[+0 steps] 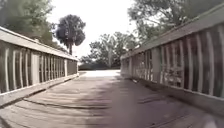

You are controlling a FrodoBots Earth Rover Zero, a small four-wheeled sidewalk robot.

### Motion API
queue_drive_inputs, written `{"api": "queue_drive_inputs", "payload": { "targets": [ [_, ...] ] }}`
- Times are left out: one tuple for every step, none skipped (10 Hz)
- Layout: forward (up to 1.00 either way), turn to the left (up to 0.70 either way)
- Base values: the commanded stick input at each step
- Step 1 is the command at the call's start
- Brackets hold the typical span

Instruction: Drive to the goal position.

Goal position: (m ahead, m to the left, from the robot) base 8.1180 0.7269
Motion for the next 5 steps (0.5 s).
{"api": "queue_drive_inputs", "payload": {
  "targets": [
    [0.7,0.0],
    [0.7,0.0],
    [0.7,0.0],
    [0.7,0.0],
    [0.7,0.0]
  ]
}}
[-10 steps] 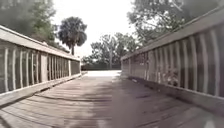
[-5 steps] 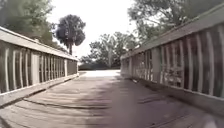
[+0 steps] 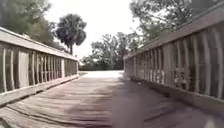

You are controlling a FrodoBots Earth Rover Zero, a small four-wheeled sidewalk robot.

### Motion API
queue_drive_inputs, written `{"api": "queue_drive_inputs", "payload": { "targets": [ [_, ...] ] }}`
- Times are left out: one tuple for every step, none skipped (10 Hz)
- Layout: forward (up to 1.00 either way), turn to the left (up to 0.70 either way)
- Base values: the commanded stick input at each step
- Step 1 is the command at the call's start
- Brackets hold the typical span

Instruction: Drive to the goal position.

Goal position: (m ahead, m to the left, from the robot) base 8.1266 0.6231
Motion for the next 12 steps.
{"api": "queue_drive_inputs", "payload": {
  "targets": [
    [0.7,0.18],
    [0.7,0.35],
    [0.7,0.12],
    [0.7,0.0],
    [0.7,0.0],
    [0.7,0.0],
    [0.7,0.0],
    [0.7,0.0],
    [0.7,0.0],
    [0.7,0.0],
    [0.7,0.0],
    [0.7,0.0]
  ]
}}
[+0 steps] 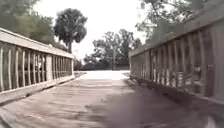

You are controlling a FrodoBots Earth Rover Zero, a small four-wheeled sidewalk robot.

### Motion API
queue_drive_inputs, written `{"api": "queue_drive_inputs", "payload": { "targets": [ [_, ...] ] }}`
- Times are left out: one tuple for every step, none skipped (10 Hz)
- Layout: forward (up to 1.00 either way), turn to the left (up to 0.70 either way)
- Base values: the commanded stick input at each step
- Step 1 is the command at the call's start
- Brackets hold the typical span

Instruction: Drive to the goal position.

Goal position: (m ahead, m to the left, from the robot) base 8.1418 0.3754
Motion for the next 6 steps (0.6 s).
{"api": "queue_drive_inputs", "payload": {
  "targets": [
    [0.7,0.0],
    [0.7,0.0],
    [0.7,0.0],
    [0.7,0.0],
    [0.7,0.0],
    [0.7,0.0]
  ]
}}
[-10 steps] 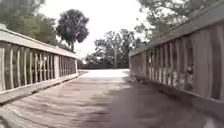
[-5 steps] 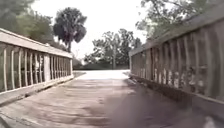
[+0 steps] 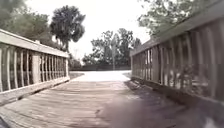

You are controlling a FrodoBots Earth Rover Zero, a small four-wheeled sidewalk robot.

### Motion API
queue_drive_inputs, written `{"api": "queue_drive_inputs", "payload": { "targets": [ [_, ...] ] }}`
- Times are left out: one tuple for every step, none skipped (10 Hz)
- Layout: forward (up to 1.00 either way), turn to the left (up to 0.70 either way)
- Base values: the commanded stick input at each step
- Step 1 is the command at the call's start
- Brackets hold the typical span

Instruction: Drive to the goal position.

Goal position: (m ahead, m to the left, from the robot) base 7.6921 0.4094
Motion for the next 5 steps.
{"api": "queue_drive_inputs", "payload": {
  "targets": [
    [0.7,0.0],
    [0.7,0.0],
    [0.7,0.0],
    [0.7,0.0],
    [0.7,0.0]
  ]
}}
